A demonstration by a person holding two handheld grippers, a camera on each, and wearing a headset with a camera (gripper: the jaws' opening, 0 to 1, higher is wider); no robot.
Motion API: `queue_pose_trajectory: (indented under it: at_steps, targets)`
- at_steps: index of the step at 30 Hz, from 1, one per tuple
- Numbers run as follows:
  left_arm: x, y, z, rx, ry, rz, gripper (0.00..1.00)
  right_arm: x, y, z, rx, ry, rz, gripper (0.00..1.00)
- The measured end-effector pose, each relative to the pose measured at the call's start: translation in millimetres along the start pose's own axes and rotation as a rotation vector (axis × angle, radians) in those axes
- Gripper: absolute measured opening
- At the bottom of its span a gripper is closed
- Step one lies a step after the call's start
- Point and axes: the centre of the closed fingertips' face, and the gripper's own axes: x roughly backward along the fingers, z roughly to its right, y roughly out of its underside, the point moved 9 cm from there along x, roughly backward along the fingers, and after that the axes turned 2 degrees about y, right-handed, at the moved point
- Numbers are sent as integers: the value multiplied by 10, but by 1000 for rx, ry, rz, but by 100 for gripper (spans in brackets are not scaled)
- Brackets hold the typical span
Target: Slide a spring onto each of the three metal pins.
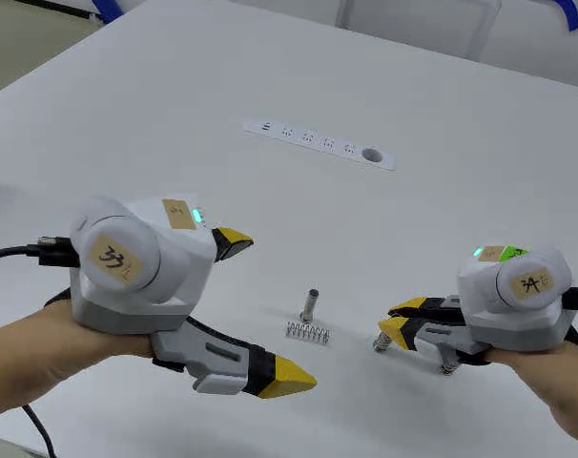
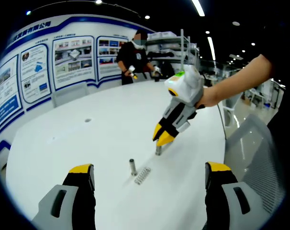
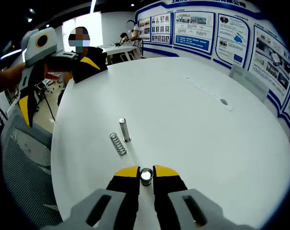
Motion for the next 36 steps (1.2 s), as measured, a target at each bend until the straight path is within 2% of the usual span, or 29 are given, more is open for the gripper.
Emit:
queue_pose_trajectory:
  at_steps: [8, 16, 22, 25, 27, 32, 36]
  targets:
    - [28, 30, -23, 7, -15, -8, 98, -40, 43, 9, 12, 14, 0, 11]
    - [23, 8, -27, 7, -12, -3, 98, -72, 43, 3, 23, 17, 4, 12]
    - [21, 0, -26, 3, -9, -3, 98, -81, 57, 7, 2, 18, 13, 12]
    - [26, 0, -25, 0, -8, -6, 98, -53, 47, 15, 10, 33, 15, 20]
    - [26, -2, -26, 2, -8, -5, 98, -16, 26, 22, 11, 36, 26, 20]
    - [12, -15, -17, -3, -3, -3, 98, 113, -132, -25, 27, 6, 94, 21]
    - [3, -18, -11, -5, 0, -5, 98, 120, -275, -168, 125, -64, 101, 22]
